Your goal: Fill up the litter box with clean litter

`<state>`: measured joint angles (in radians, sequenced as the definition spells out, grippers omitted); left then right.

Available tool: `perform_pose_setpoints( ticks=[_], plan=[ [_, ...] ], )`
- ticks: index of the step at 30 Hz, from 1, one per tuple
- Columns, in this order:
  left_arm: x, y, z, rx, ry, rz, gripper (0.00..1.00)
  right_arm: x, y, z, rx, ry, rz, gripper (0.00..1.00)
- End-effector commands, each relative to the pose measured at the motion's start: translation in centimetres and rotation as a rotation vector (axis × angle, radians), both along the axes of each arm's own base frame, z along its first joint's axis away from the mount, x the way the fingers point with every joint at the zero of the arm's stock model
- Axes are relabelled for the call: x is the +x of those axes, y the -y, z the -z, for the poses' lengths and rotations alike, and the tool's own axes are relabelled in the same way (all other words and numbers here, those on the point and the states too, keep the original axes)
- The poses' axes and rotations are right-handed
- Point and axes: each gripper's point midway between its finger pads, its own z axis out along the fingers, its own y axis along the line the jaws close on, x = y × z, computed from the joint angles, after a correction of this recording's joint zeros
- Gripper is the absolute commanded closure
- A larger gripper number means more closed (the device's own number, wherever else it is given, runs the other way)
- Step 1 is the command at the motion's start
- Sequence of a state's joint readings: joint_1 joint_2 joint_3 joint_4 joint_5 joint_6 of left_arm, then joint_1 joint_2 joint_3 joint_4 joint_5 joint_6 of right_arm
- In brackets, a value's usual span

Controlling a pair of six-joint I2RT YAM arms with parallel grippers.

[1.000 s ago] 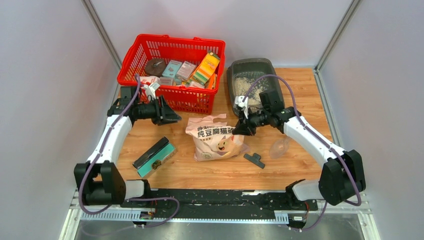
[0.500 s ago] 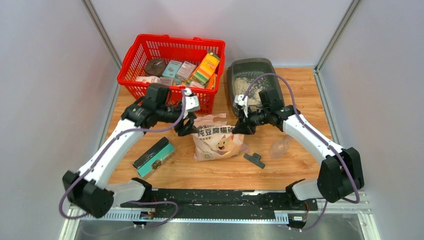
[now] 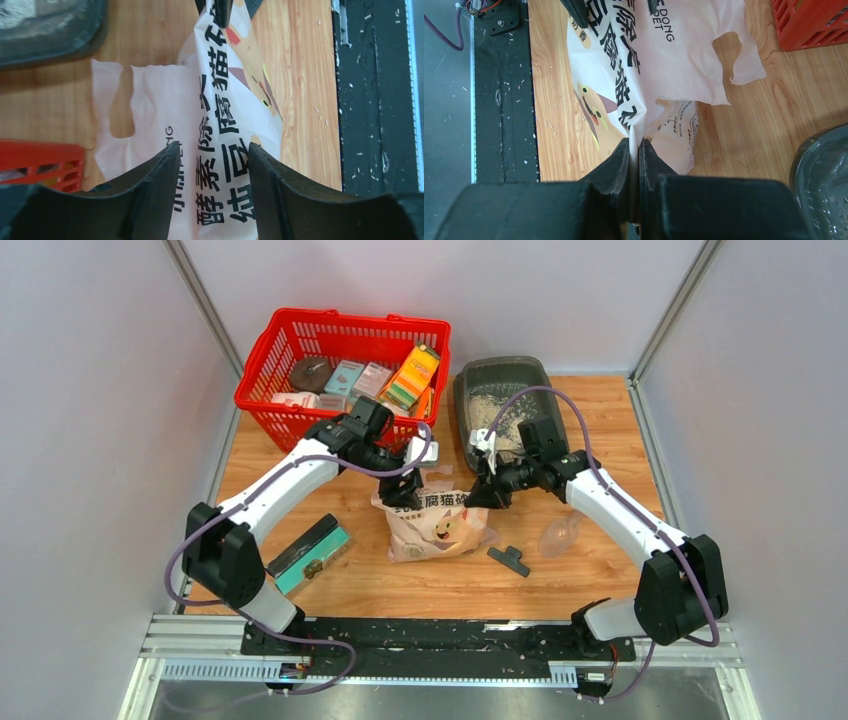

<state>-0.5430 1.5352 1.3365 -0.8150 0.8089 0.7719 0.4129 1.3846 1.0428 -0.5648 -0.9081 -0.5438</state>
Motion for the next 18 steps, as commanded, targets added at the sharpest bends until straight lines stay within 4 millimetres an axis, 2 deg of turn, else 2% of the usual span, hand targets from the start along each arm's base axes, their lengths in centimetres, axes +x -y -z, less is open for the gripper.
perform_pose_setpoints(
  ticks=[1,5,7,10,11,12,15,17,18],
  plan=[
    [-1.2,-0.2,0.6,0.041,-0.053,0.093,0.43,0.9,-0.8,-3.6,0.11,0.061,-0.019,1.0],
    [-2.4,-2.1,2.0,0.144,-0.115,0.113,0.58,1.2,-0.3,-3.8,0.118,0.047,0.006,1.0],
    [-2.7,-2.7,2.3,0.161,-0.126,0.099,0.61,1.2,-0.1,-3.9,0.116,0.057,0.008,1.0],
    [-3.0,-3.2,2.2,0.172,-0.138,0.065,0.85,1.3,-0.1,-3.9,0.112,0.053,0.012,1.0],
    [-3.0,-3.2,1.4,0.162,-0.142,0.044,0.95,1.4,-0.1,-4.1,0.111,0.056,0.013,1.0],
    [-3.2,-3.1,0.8,0.153,-0.151,0.042,1.0,1.4,0.0,-4.1,0.109,0.053,0.012,1.0],
    [-3.3,-2.7,-1.9,0.111,-0.132,0.041,1.0,1.5,0.0,-4.2,0.107,0.05,0.006,1.0],
    [-3.5,-2.8,-2.9,0.097,-0.086,0.1,1.0,1.7,0.0,-4.1,0.108,0.033,0.005,1.0],
    [-4.6,-3.3,-2.8,0.117,-0.121,0.13,1.0,1.6,-0.1,-4.1,0.114,0.019,-0.002,1.0]
  ],
)
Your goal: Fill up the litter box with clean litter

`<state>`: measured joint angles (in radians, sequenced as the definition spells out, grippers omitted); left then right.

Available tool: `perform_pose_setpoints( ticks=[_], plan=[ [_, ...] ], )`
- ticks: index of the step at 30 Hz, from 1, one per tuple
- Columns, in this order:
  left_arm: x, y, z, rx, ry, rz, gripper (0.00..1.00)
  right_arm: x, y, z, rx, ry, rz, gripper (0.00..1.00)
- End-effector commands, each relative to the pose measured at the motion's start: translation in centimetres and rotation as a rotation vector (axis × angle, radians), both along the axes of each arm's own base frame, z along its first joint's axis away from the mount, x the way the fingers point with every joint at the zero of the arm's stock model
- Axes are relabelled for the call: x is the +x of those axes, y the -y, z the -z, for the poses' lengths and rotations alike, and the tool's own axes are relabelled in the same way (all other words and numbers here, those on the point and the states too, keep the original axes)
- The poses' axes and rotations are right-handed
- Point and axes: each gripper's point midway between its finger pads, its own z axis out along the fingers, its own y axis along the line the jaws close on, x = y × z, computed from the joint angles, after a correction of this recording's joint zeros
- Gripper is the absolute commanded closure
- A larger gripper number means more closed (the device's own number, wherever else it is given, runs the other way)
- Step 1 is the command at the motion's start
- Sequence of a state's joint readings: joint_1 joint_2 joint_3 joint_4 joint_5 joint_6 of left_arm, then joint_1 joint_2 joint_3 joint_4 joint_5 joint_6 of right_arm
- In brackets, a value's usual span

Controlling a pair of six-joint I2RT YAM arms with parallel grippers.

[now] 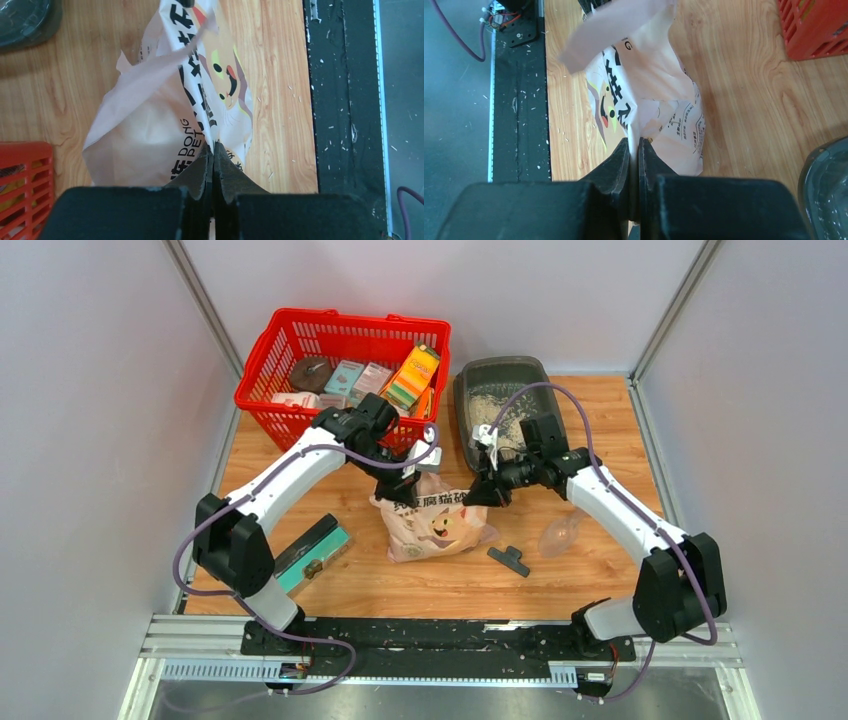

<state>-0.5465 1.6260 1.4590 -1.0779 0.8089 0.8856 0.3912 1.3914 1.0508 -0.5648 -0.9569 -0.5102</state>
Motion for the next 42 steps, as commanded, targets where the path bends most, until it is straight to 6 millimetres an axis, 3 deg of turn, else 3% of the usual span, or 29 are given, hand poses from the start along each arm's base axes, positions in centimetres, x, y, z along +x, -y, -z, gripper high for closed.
perform_pose_setpoints(
  ticks=[1,3,5,9,12,21,24,28,30,33,37,39,40,42],
  plan=[
    [-3.0,-2.4,-3.6,0.022,-0.017,0.069,1.0,1.7,-0.1,-3.2,0.076,0.051,-0.003,1.0],
    [-3.1,-3.1,-2.8,0.068,-0.026,0.08,0.86,1.8,-0.2,-3.1,0.078,0.048,-0.006,1.0],
    [-3.6,-3.8,-1.9,0.089,-0.019,0.095,0.63,1.9,-0.3,-3.1,0.078,0.047,-0.005,1.0],
    [-2.6,-4.4,-1.2,0.083,0.122,0.083,0.5,1.9,-0.2,-3.2,0.073,0.046,-0.005,1.0],
    [-2.1,-4.7,-0.6,0.089,0.189,0.094,0.48,1.9,-0.3,-3.0,0.071,0.034,-0.006,1.0],
    [-1.9,-4.7,1.7,0.108,0.172,0.123,0.48,2.1,-0.3,-2.8,0.062,0.022,0.009,1.0],
    [-1.0,-5.1,2.2,0.13,0.204,0.095,0.57,2.2,-0.2,-2.8,0.056,0.025,0.015,1.0],
    [1.0,-5.8,1.6,0.123,0.19,-0.013,0.92,2.2,0.0,-3.1,0.053,0.036,0.023,1.0],
    [1.9,-6.6,1.1,0.111,0.148,-0.097,1.0,2.1,0.1,-3.2,0.051,0.044,0.025,1.0],
    [2.1,-7.6,0.8,0.109,0.074,-0.182,1.0,2.0,0.2,-3.3,0.051,0.049,0.027,1.0],
    [0.2,-8.3,1.2,0.108,-0.046,-0.222,1.0,2.1,0.2,-3.2,0.057,0.03,0.031,1.0],
    [-1.3,-8.3,1.2,0.096,-0.086,-0.196,0.88,2.1,0.2,-3.0,0.06,0.024,0.025,1.0],
    [-1.7,-8.3,1.0,0.086,-0.087,-0.203,0.71,2.1,0.1,-3.1,0.062,0.023,0.023,1.0],
    [-0.8,-7.5,0.2,0.033,-0.038,-0.219,0.58,2.2,0.0,-3.1,0.063,0.02,0.021,1.0]
  ],
)
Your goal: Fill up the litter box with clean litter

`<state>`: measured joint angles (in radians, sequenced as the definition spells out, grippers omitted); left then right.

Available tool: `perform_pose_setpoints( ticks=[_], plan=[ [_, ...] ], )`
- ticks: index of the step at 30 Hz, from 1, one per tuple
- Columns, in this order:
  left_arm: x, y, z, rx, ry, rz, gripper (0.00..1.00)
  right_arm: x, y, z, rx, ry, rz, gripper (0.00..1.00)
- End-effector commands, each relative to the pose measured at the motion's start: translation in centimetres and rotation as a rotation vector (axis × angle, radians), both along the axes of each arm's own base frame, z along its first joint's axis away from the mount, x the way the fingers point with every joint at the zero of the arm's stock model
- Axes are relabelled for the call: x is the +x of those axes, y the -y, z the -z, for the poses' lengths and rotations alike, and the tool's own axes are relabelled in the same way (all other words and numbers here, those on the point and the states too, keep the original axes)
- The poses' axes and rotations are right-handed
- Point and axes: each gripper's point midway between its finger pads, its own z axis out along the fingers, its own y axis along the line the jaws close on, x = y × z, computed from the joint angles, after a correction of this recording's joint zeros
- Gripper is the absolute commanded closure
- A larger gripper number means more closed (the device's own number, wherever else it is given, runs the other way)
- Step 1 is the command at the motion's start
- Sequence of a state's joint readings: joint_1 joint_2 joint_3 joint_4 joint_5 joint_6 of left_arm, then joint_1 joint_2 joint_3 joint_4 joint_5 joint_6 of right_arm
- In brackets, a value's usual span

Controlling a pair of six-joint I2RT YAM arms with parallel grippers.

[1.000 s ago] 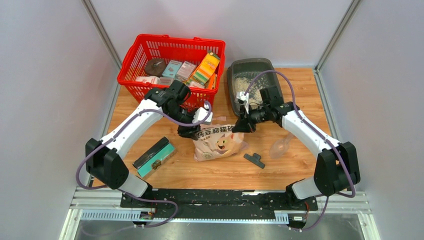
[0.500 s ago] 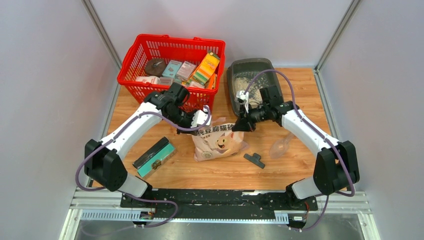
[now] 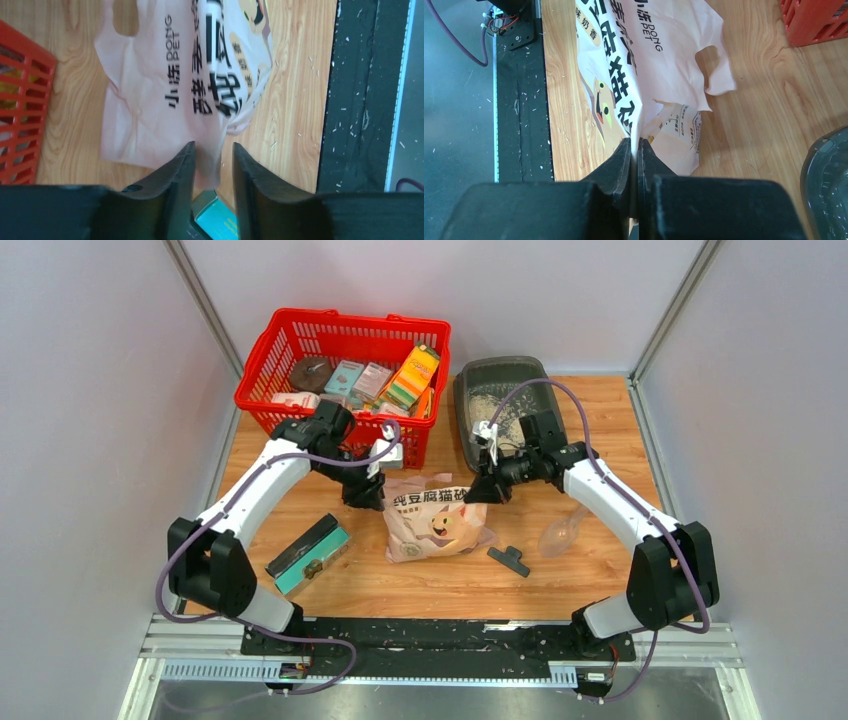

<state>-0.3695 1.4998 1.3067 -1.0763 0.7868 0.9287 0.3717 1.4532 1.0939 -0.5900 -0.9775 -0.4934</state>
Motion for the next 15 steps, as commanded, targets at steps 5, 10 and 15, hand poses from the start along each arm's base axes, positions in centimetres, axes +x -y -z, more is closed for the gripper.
perform_pose_setpoints(
  ticks=[5,10,15],
  plan=[
    [1.6,1.9,-4.8,-0.112,0.087,-0.117,0.23,1.5,-0.2,-3.5,0.065,0.078,0.004,1.0],
    [3.1,5.2,-5.8,-0.142,0.126,-0.107,0.22,1.5,-0.1,-3.6,0.07,0.08,0.007,1.0],
    [4.5,7.3,-3.5,-0.113,0.164,-0.083,0.21,1.3,-0.1,-3.6,0.074,0.078,0.005,1.0]
  ],
)
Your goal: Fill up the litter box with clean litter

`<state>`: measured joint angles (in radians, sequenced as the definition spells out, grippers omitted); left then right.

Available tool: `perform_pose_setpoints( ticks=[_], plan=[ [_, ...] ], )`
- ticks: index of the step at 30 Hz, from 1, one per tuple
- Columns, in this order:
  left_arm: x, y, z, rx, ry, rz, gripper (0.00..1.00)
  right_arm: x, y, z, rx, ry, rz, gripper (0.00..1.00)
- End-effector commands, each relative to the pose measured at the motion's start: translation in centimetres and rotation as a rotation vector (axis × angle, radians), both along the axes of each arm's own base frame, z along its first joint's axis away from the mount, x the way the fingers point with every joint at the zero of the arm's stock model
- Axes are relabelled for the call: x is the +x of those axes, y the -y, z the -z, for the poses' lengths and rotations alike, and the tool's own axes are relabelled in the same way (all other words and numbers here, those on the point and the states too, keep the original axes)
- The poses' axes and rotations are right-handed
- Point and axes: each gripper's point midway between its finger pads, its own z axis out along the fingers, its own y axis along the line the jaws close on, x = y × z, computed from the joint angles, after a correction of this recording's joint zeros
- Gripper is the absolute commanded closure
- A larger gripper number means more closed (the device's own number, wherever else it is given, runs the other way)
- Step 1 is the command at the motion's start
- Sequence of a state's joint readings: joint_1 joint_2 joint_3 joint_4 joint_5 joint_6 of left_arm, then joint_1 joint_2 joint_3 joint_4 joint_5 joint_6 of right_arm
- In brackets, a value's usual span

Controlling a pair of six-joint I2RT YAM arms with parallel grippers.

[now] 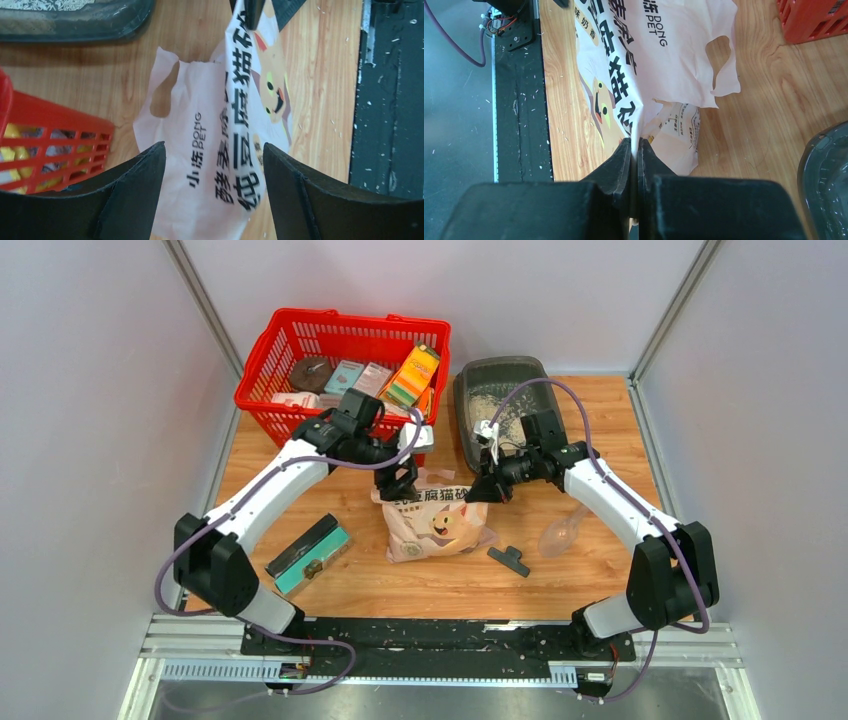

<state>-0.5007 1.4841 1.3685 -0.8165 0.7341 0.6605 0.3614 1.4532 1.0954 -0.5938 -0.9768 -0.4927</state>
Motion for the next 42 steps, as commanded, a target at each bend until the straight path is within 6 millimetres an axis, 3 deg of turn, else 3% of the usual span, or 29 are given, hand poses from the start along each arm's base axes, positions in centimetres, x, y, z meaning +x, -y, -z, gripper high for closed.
perform_pose_setpoints(
  ticks=[1,6,8,9,10,16,17,19,21,24,26,27,31,37,42],
  plan=[
    [2.5,2.1,1.7,0.004,0.03,-0.016,0.21,1.0,-0.5,-3.6,0.078,0.08,-0.009,1.0],
    [1.9,2.7,3.6,0.011,-0.046,0.025,0.2,0.9,-0.4,-3.3,0.073,0.074,-0.007,1.0],
    [0.7,2.6,4.2,0.021,-0.096,0.077,0.3,0.9,-0.3,-3.0,0.07,0.064,-0.002,1.0],
    [0.1,2.5,4.2,0.021,-0.114,0.099,0.38,1.0,-0.3,-3.0,0.071,0.058,0.004,1.0],
    [-0.7,2.2,4.5,0.036,-0.146,0.131,0.57,0.9,-0.2,-2.7,0.07,0.042,0.011,1.0],
    [-3.3,2.4,4.1,0.001,-0.289,0.183,1.0,1.3,-0.1,-1.9,0.071,-0.006,0.038,0.98],
    [-3.4,2.3,3.9,0.003,-0.29,0.177,1.0,1.4,0.0,-2.0,0.071,-0.027,0.051,0.95],
    [-3.7,1.9,3.7,0.009,-0.287,0.167,1.0,2.4,0.8,-2.5,0.08,-0.052,0.104,0.72],
    [-3.9,1.5,3.5,0.02,-0.271,0.158,1.0,4.3,2.4,-4.6,0.124,-0.094,0.195,0.54],
    [-4.6,1.0,3.7,0.035,-0.298,0.152,1.0,6.5,4.5,-8.1,0.181,-0.06,0.264,0.43],
    [-5.1,0.7,4.0,0.047,-0.326,0.148,1.0,6.6,5.1,-9.5,0.189,-0.013,0.259,0.41],
    [-5.3,0.6,4.1,0.05,-0.337,0.143,1.0,6.5,5.1,-10.0,0.174,0.094,0.203,0.39],
    [-5.7,0.4,4.3,0.058,-0.365,0.12,1.0,2.8,3.9,-7.6,0.068,0.254,0.037,0.37],
    [-5.4,0.6,3.8,0.035,-0.399,0.073,1.0,-0.4,1.4,-4.5,0.033,0.39,-0.134,0.36],
    [-5.4,0.4,3.8,0.031,-0.413,0.065,1.0,-0.2,-0.2,-3.0,0.029,0.418,-0.141,0.36]
  ],
)
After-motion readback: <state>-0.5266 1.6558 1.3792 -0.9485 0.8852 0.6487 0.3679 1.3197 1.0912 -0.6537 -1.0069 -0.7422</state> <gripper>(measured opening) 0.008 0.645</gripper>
